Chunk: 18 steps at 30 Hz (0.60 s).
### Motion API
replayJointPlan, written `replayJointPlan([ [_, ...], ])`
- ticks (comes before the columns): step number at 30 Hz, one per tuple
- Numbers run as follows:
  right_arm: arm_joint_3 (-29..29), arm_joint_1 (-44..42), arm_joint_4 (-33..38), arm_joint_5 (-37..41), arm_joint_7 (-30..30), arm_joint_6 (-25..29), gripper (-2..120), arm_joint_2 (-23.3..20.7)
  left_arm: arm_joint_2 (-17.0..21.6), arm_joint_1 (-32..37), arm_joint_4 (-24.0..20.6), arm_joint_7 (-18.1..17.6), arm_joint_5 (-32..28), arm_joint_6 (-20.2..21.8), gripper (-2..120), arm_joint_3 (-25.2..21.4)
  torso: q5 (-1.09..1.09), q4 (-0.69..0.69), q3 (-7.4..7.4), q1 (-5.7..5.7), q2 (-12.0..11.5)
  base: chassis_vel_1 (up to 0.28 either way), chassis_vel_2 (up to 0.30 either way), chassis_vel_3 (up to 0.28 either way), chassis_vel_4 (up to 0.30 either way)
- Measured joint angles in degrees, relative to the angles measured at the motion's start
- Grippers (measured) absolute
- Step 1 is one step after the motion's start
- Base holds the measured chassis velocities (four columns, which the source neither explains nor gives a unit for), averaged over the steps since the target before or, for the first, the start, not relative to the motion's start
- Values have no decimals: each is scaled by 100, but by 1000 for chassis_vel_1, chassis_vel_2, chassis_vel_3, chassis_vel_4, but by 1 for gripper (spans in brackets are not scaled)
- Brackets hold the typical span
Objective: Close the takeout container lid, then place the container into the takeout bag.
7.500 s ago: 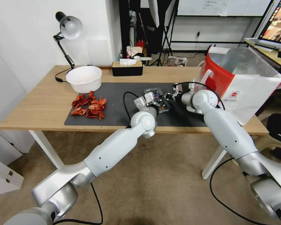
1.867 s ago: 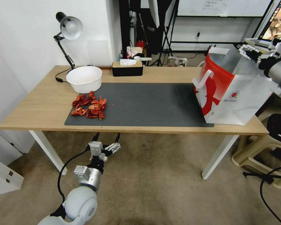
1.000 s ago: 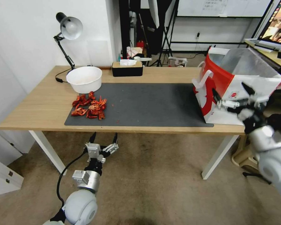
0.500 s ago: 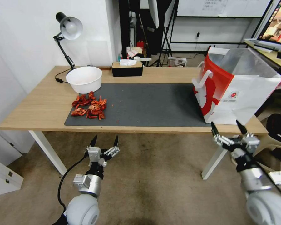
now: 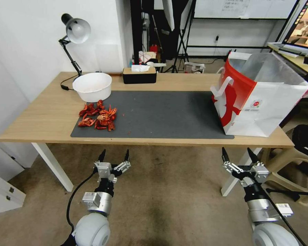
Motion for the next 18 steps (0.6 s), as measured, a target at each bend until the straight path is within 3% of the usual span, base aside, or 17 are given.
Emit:
replayJointPlan([
  [18, 2, 11, 1, 10, -4, -4, 100, -13, 1, -3, 1, 5, 1, -1, 100, 0, 1, 0, 0, 0, 0, 0, 0, 0, 0],
])
